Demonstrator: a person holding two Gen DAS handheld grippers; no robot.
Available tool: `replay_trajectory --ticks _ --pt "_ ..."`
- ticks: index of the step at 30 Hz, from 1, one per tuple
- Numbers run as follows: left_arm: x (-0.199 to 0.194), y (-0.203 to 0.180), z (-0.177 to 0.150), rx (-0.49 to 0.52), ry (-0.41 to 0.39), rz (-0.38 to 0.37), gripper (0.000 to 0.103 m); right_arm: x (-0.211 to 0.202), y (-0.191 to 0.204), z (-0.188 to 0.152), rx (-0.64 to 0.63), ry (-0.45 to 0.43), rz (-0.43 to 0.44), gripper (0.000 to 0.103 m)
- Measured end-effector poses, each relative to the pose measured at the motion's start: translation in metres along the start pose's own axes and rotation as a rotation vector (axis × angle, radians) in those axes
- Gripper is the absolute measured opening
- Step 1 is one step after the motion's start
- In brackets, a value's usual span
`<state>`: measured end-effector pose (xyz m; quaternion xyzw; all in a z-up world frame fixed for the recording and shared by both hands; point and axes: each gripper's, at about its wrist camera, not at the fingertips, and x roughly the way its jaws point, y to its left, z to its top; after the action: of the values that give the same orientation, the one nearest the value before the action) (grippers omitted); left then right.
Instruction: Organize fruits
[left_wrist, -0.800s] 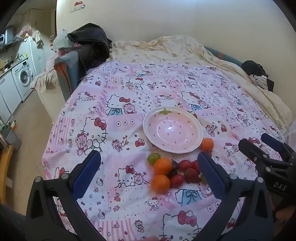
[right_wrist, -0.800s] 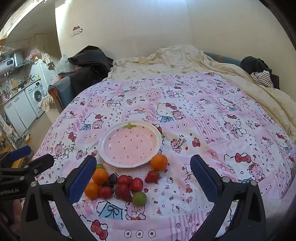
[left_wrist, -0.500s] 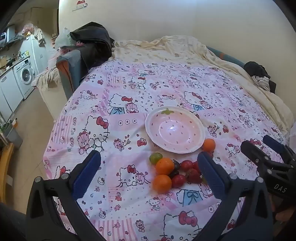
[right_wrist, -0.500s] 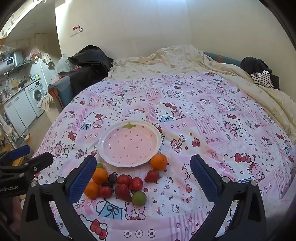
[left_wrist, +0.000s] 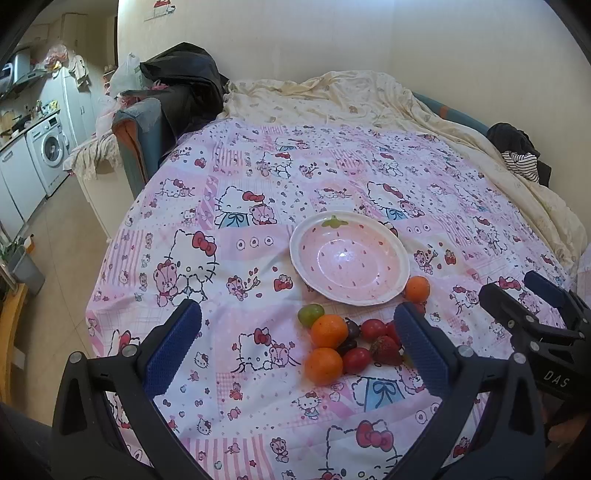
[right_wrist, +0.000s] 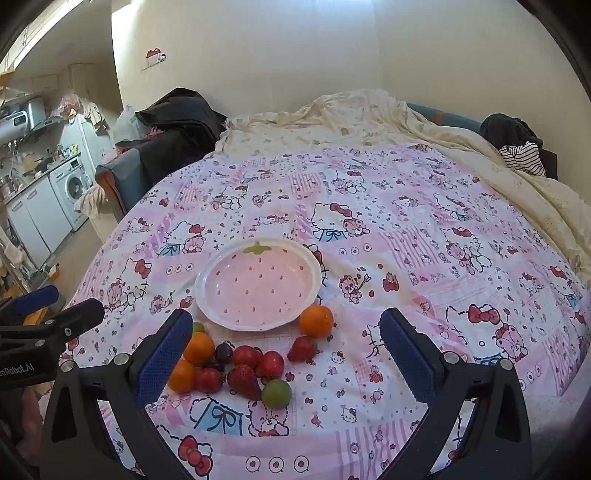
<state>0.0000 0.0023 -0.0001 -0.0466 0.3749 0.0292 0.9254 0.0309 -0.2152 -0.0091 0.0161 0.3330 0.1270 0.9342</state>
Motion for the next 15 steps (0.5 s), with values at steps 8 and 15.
replay_trajectory --ticks 8,15 --pt "0.0004 -0.0003 0.0006 0.007 0.000 -0.002 0.103 -0.0033 -0.0009 -0.0030 0.001 -0.014 -0.007 0.103" --pt "0.0004 -0.0008 0.0000 0.004 0.001 -0.002 0.103 -0.0041 -0.0024 -0.0018 0.008 -0.014 -0.003 0.103"
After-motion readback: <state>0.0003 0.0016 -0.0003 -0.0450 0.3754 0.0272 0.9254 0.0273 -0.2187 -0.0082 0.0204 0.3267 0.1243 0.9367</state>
